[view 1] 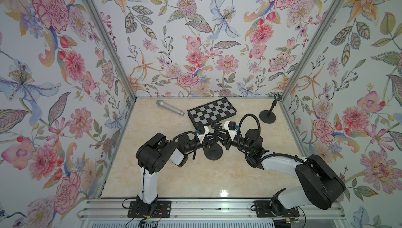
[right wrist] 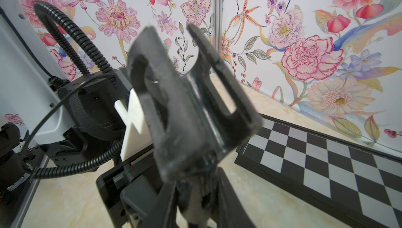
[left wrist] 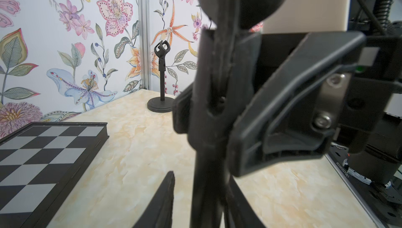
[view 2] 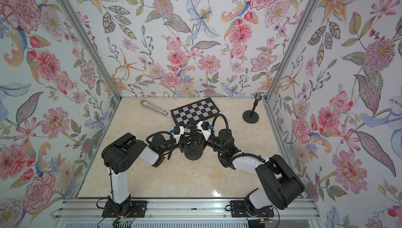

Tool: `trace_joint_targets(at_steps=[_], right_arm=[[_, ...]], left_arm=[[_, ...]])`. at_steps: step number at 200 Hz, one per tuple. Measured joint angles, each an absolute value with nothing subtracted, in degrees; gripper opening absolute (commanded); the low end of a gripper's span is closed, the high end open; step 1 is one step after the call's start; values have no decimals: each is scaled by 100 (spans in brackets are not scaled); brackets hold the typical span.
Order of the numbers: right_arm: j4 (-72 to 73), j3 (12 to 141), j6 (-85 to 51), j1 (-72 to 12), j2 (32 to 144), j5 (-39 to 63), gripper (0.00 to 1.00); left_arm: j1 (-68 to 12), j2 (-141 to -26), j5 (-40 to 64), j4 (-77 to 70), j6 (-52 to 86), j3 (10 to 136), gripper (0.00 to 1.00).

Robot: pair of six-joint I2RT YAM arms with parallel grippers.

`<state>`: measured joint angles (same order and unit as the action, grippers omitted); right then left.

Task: Assemble a microphone stand
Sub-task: Hold the microphone stand pole at the microphone stand base.

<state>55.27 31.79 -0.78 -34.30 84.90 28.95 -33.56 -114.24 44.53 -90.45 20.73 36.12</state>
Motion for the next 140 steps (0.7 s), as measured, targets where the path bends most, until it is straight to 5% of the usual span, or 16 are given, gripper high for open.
trace_joint_targets(at_steps=[140], right_arm=[[6657, 2757, -19, -3590, 9467, 2615, 12]], left_arm=[[-3336, -12016, 4414, -9056, 1365, 3369, 32]])
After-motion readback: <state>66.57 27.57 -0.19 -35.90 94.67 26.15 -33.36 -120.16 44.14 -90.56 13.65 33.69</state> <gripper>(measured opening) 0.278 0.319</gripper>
